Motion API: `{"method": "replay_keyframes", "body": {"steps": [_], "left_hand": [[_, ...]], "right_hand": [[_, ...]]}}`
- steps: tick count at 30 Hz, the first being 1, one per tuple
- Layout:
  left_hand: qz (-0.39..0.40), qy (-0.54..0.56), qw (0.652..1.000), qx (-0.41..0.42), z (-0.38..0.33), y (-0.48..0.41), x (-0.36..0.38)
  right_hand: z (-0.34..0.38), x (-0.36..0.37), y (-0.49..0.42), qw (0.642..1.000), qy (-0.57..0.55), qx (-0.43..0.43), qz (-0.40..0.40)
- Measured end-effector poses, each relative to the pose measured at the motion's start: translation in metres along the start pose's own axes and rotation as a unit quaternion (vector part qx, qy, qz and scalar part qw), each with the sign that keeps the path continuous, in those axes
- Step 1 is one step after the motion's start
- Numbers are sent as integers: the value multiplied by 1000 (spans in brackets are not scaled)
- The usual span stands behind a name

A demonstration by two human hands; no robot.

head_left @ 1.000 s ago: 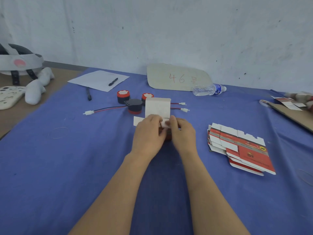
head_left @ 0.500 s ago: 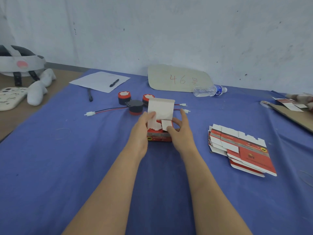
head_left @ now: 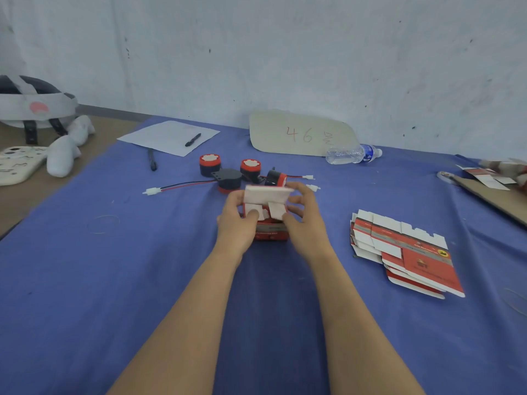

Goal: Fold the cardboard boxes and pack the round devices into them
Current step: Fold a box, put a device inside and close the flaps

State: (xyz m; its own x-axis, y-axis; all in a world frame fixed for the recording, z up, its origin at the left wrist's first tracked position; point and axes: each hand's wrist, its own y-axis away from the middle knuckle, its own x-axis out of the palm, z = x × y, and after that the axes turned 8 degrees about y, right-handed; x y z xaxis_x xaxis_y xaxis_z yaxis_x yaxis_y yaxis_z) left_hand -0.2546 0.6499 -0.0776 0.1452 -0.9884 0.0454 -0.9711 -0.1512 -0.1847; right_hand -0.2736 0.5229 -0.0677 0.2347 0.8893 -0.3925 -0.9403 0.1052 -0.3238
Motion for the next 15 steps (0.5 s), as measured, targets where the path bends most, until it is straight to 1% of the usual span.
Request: {"method": "replay_keyframes", "body": {"steps": [2,5,8,10,13,15], "left_hand": [[-13,-7,1000,10,-1,-1,-2],[0,4,1000,-15,-3,1,-7],[10,85,994,-65,-10,1,-11],[17,103,991,-82,-14,0,-13],[78,29,996,-45,-10,4,-13],[107,-32,994,-12,-5,5,-13]], "right_hand": [[-2,0,3,999,34,-16,28],[-5,0,6,994,59,-8,94],[-6,-5,6,990,52,20,127],[-6,-10,5,989,35,36,142],[-7,-14,5,991,-11,52,126],[-9,-14,5,993,-14,51,107]]}}
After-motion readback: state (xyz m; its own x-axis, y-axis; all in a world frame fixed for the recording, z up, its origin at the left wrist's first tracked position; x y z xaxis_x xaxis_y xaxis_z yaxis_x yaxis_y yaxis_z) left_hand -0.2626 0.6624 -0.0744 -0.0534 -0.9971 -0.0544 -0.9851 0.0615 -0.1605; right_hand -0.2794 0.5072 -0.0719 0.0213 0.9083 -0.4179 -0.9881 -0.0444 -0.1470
